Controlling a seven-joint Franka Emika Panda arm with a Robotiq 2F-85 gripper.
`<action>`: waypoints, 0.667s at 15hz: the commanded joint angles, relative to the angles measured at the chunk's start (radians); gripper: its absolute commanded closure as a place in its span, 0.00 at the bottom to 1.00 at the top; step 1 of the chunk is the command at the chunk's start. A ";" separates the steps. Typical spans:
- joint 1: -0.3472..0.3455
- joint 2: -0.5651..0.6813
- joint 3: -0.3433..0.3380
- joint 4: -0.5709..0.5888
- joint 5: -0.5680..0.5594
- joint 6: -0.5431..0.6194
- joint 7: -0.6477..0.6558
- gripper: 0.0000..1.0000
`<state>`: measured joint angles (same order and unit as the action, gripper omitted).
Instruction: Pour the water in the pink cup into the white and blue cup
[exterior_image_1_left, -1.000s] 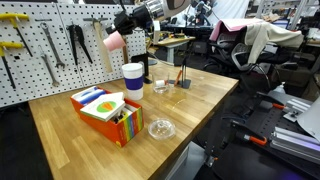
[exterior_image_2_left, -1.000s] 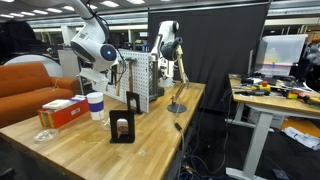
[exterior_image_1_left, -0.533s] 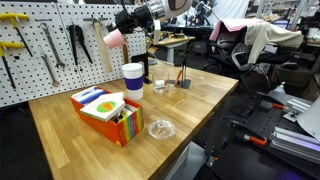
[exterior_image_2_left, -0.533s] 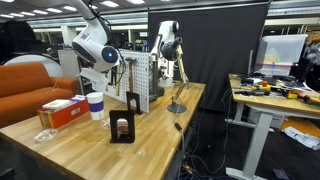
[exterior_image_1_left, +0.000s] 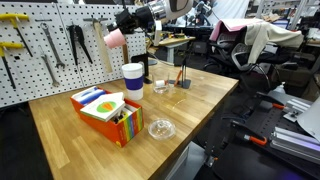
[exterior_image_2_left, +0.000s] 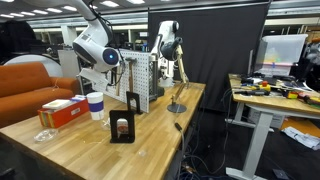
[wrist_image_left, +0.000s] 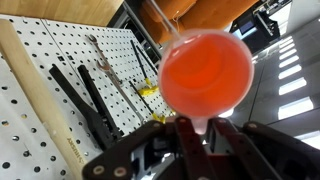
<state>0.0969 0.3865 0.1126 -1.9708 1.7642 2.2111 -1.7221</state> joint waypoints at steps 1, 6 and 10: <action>0.001 -0.029 -0.017 -0.039 0.047 -0.048 -0.022 0.96; -0.001 -0.029 -0.026 -0.045 0.068 -0.107 -0.017 0.96; -0.001 -0.028 -0.036 -0.051 0.065 -0.135 -0.017 0.96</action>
<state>0.0965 0.3861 0.0907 -1.9829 1.7972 2.1104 -1.7221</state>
